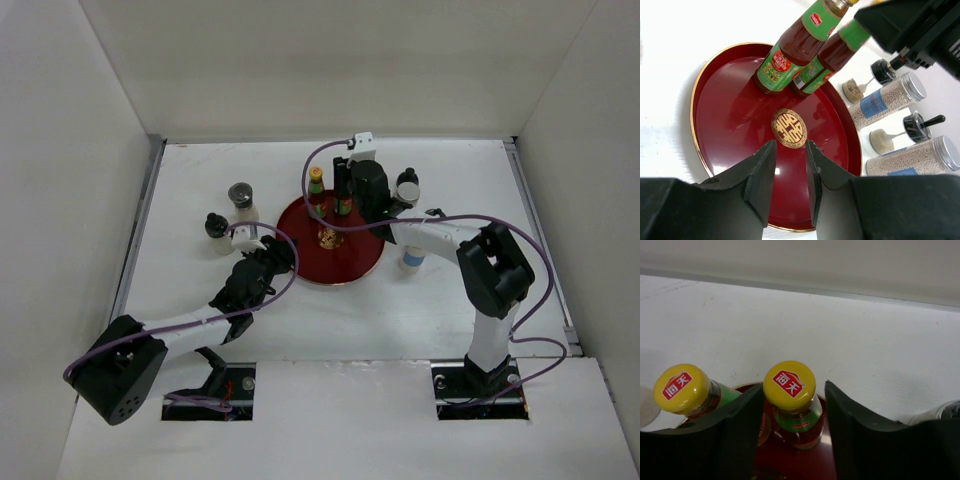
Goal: Organize the condiment bottles
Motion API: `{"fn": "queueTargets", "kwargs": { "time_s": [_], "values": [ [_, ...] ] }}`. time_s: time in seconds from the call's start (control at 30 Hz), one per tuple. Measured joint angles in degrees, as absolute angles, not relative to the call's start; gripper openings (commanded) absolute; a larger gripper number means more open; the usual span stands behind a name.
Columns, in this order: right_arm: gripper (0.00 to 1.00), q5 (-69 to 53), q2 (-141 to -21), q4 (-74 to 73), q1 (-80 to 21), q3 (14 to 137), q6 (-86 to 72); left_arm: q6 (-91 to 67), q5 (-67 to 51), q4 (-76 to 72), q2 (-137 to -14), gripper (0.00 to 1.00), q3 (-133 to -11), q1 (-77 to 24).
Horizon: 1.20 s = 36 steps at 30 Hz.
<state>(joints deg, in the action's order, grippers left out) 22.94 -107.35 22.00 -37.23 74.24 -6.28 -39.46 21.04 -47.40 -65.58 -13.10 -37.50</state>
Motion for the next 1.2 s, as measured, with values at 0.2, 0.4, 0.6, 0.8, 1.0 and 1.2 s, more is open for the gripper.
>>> {"fn": "queueTargets", "kwargs": {
  "time_s": [0.2,0.4,0.6,0.8,1.0,1.2],
  "values": [
    [0.75,23.18,-107.37,24.8,-37.26,74.43,-7.33,-39.48,20.73,-47.4,-65.82,0.27,-13.1,-37.47],
    [0.8,23.18,-104.01,24.8,-37.28,72.27,-7.73,-39.66,20.69,-47.4,-66.04,0.28,-13.1,-37.23],
    [0.8,24.84,-89.58,23.03,-36.01,62.83,-9.04,-39.92,20.67,-47.4,-66.04,0.29,-13.1,-37.28],
    [0.95,28.4,-84.79,13.82,-26.76,61.87,-13.19,-40.1,20.32,-47.66,-66.7,0.29,-13.1,-37.54],
    [0.97,28.6,-88.77,3.75,-23.66,61.87,-14.83,-40.38,20.1,-47.83,-66.89,0.29,-13.1,-37.52],
    [0.86,26.04,-92.07,0.93,-23.66,62.0,-15.27,-40.75,19.66,-47.88,-67.26,0.3,-13.1,-37.54]
  ]
}}
